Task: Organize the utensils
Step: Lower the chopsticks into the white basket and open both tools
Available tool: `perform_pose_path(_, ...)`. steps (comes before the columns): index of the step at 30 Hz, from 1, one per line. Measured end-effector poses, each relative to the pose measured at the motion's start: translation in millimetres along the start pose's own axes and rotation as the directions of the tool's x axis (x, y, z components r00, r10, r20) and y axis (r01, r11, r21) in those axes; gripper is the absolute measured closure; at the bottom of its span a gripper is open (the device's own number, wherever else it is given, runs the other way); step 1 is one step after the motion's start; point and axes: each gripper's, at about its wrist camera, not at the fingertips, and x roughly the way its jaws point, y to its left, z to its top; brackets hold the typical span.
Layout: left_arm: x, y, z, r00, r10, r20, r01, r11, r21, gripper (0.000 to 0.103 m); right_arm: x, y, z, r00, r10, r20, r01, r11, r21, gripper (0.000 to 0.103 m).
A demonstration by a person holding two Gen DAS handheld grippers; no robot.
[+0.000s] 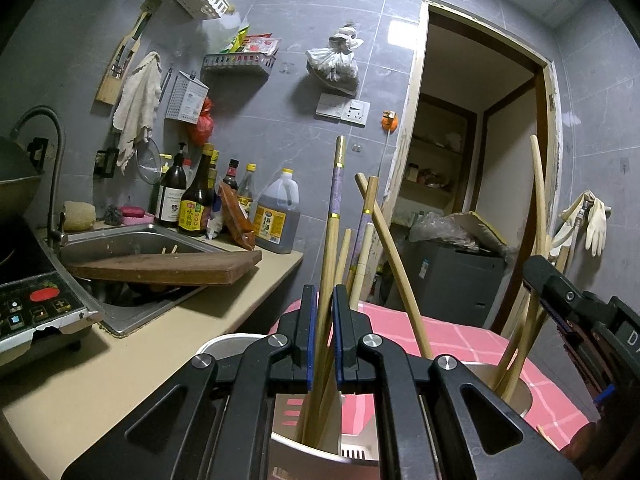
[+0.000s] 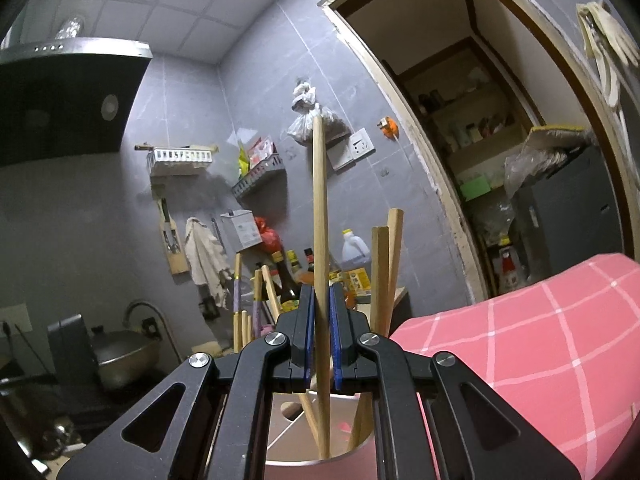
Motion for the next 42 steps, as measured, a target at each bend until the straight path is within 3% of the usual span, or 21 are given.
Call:
perform_pose_path(19,-0.7,-1.8,-1.7,1.0,0.005,0.002,-0.005,1.0,-0.002,0.097,0.7,8.7,-11.7,0.997,-0.04,-0.069,0.034,0.996,-0.079,0.097)
perform_pose_path(32,-0.8,-0.1,-1.0,1.0,0.001,0.003,-0.001,1.0,-0.001,0.097,16.3,-0.3,-6.4,0.999,0.035,-0.029,-0.033,0.997,0.069,0.098)
perform_pose_path(42,-0.6,-1.2,-1.6,1.0,0.0,-0.001,0.0,1.0,0.0,0.097,14.2,9.8,-21.0,0.994,-0.002,-0.11,-0.002,0.999,-0.039,0.097)
